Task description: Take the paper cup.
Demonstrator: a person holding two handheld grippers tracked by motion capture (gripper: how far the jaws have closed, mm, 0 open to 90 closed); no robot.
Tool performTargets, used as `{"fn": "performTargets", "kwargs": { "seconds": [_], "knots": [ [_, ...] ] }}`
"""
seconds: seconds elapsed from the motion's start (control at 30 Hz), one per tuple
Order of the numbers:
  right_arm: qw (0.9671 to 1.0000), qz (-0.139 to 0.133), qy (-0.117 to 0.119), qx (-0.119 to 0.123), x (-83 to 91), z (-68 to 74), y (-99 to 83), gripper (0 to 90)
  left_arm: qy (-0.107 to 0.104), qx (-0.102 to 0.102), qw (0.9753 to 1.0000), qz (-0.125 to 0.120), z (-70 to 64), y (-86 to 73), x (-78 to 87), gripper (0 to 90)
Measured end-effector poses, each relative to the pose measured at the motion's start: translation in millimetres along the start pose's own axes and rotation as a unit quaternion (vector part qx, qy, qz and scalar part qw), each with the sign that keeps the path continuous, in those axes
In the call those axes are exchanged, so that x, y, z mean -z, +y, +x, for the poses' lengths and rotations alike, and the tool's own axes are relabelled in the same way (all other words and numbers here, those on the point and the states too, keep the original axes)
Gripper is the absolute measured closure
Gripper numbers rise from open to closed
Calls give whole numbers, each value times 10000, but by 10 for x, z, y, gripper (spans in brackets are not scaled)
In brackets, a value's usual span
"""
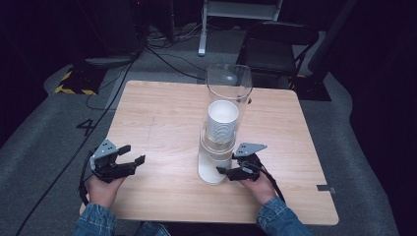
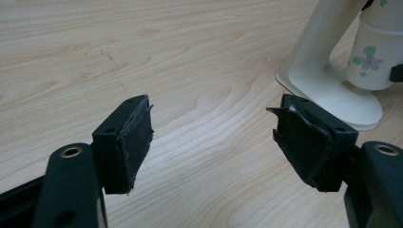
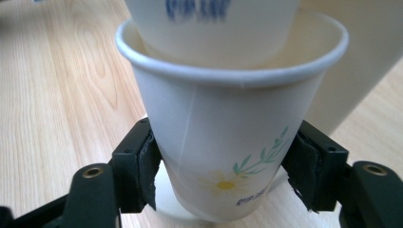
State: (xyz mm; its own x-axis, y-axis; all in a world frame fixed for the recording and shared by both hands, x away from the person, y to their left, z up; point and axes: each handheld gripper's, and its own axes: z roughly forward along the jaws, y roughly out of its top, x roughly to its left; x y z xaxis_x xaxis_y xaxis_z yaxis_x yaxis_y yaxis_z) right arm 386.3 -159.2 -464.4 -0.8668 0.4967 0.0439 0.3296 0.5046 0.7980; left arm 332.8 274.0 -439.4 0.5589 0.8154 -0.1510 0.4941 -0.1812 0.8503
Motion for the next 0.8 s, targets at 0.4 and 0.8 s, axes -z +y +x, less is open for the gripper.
{"fn": "performTargets", "kwargs": {
  "seconds": [0.4,0.8],
  "knots": [
    [9988,239,-374,-195,369,-163,-220,343,-70,-55,10000,8,-16,41,-69,283],
    [9897,-442,-1162,-712,831,-465,-312,342,-78,-116,9999,101,-30,50,-134,282]
  ]
}}
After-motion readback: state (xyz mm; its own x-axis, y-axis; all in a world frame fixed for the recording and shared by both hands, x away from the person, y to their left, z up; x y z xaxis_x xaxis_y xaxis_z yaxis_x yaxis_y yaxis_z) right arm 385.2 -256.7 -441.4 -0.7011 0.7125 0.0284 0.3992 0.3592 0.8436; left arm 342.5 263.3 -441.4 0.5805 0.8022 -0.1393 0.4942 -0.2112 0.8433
